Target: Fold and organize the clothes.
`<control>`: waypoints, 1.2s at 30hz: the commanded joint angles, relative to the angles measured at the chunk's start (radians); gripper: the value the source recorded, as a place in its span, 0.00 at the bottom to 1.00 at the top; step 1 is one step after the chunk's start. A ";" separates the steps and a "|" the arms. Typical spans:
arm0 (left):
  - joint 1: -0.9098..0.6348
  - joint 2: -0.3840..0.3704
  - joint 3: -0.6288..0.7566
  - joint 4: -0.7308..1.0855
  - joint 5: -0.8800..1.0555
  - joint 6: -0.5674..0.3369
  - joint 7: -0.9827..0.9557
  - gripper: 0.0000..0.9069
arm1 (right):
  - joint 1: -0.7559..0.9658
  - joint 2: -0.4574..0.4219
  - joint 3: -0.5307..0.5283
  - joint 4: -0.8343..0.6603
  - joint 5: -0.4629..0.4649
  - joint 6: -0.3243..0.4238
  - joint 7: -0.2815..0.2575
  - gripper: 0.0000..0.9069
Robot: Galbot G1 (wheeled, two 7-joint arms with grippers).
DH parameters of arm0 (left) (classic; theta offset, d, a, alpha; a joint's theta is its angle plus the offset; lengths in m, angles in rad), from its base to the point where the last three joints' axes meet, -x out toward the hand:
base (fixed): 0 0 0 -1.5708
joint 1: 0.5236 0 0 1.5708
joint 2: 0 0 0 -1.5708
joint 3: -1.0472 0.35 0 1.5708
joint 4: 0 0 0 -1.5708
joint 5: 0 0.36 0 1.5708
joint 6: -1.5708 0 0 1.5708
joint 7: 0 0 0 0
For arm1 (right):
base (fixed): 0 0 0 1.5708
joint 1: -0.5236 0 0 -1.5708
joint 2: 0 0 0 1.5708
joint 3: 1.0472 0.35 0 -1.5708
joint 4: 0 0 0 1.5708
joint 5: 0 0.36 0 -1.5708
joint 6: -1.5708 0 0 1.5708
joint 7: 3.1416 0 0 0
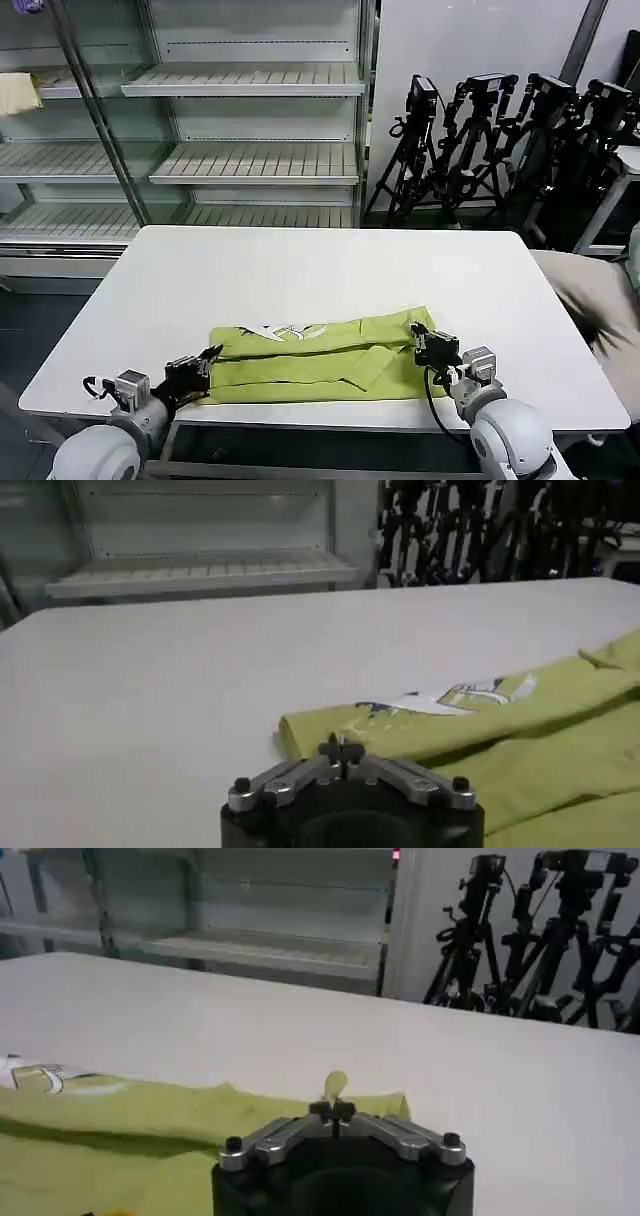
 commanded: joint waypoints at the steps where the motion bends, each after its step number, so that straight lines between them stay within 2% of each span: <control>1: 0.007 -0.002 0.002 -0.002 0.025 0.001 -0.003 0.02 | -0.001 -0.001 0.000 -0.004 0.001 0.002 0.000 0.00; 36: 0.000 0.019 0.004 -0.003 0.030 0.004 -0.004 0.02 | -0.089 0.006 0.025 0.085 0.021 -0.008 0.009 0.00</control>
